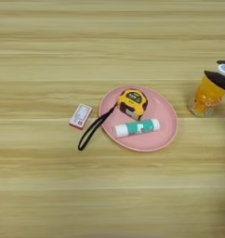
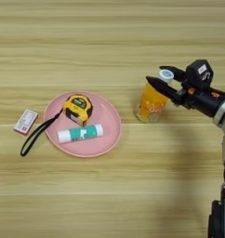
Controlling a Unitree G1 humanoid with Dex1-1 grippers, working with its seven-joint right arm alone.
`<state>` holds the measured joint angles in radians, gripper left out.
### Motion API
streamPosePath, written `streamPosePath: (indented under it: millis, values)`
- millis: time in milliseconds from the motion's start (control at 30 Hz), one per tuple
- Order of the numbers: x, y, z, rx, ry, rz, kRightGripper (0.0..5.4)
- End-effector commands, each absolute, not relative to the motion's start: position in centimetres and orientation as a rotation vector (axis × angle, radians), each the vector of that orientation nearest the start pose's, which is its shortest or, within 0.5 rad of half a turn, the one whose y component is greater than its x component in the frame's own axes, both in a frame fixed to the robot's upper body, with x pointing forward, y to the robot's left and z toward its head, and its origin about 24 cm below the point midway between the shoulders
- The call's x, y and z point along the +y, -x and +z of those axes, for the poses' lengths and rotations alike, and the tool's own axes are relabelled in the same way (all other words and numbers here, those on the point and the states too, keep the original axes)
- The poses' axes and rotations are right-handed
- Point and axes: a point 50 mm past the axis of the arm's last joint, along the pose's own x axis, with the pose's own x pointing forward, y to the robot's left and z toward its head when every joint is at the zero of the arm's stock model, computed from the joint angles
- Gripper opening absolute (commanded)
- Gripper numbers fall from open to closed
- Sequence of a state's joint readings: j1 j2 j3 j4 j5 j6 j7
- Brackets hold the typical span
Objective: Move the objects on the table
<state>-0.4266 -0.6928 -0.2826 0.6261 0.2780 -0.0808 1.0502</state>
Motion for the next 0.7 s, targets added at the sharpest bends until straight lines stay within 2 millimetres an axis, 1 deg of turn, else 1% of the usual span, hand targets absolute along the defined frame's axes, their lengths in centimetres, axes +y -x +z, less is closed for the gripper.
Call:
streamPosePath:
  millis: [33,167,400,567,633,667,700]
  values:
    - [-32.2,-30.4,15.9,-0.070,0.335,0.552,3.21]
    - [-32.2,-30.5,16.2,-0.078,0.336,0.549,3.79]
    - [-32.3,-30.6,16.7,-0.103,0.339,0.524,4.41]
    - [-32.5,-30.9,17.5,-0.139,0.343,0.492,5.11]
    - [-32.5,-31.0,17.8,-0.153,0.341,0.486,5.21]
    - [-32.5,-31.0,17.9,-0.161,0.344,0.481,5.36]
    - [-32.5,-31.0,18.2,-0.173,0.344,0.478,5.36]
